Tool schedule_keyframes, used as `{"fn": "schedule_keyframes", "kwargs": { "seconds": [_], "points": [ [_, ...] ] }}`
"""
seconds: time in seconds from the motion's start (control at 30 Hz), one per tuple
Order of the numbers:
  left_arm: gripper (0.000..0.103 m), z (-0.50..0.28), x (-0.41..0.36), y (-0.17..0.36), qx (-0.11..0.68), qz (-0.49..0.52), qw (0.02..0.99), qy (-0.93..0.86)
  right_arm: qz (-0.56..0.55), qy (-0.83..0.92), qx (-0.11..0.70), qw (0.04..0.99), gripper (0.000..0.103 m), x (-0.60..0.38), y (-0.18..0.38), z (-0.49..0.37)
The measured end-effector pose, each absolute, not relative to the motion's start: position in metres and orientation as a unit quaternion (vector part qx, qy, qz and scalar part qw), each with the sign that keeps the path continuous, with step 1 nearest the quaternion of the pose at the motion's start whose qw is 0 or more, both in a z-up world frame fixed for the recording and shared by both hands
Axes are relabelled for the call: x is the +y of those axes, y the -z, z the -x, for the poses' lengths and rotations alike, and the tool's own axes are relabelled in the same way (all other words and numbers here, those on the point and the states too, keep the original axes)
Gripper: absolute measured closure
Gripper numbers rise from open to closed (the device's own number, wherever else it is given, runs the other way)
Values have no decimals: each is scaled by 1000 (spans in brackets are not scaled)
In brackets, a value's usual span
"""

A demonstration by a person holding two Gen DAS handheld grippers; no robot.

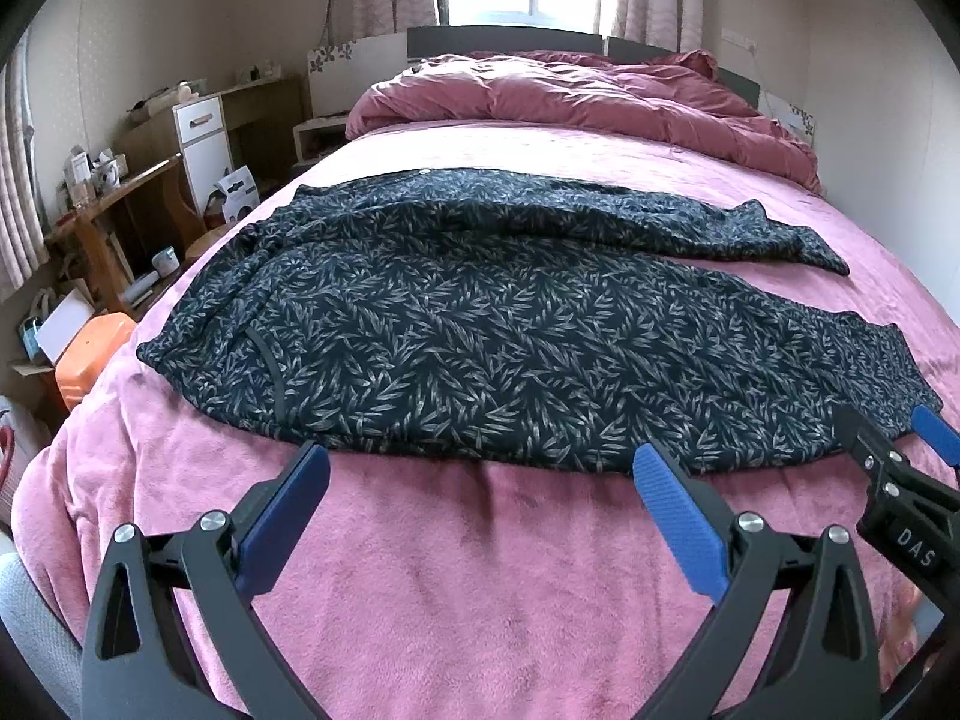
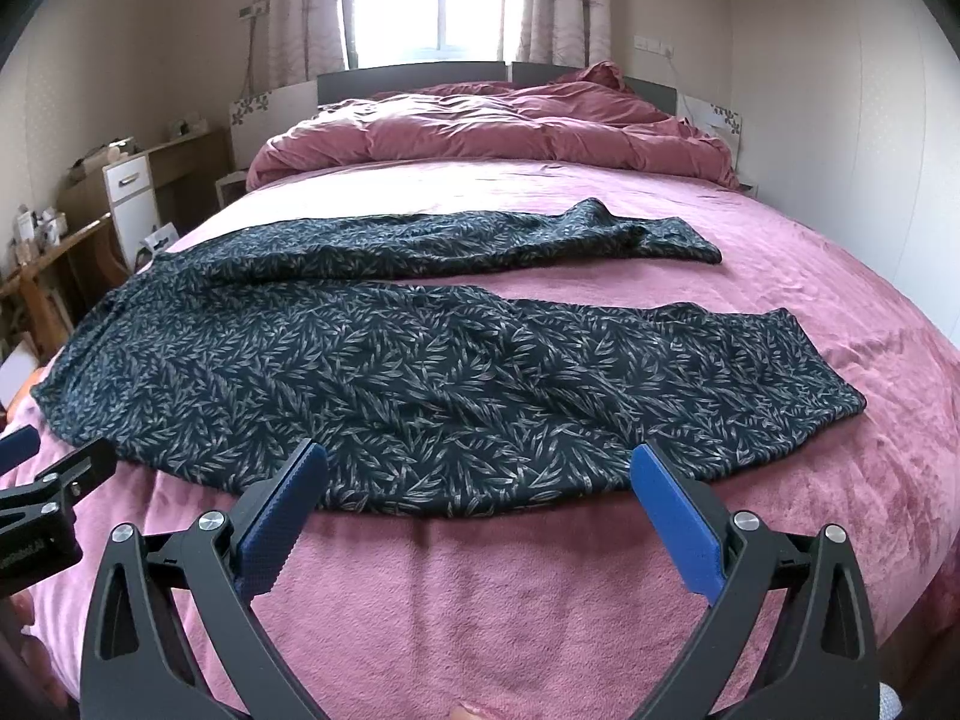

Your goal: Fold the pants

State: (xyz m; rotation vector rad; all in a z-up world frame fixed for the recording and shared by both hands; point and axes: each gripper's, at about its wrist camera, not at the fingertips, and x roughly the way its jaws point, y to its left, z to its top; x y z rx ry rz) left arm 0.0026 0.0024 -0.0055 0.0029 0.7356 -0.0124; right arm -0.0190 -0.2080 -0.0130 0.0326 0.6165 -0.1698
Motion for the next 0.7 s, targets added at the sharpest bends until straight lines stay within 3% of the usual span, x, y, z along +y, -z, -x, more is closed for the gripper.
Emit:
{"fn": "schedule_keyframes", "kwargs": {
  "seconds": [0.7],
  "points": [
    [2,-5,4,7,367,4,930,6,-14,84,304,949,3,-207,13,19]
  ]
}}
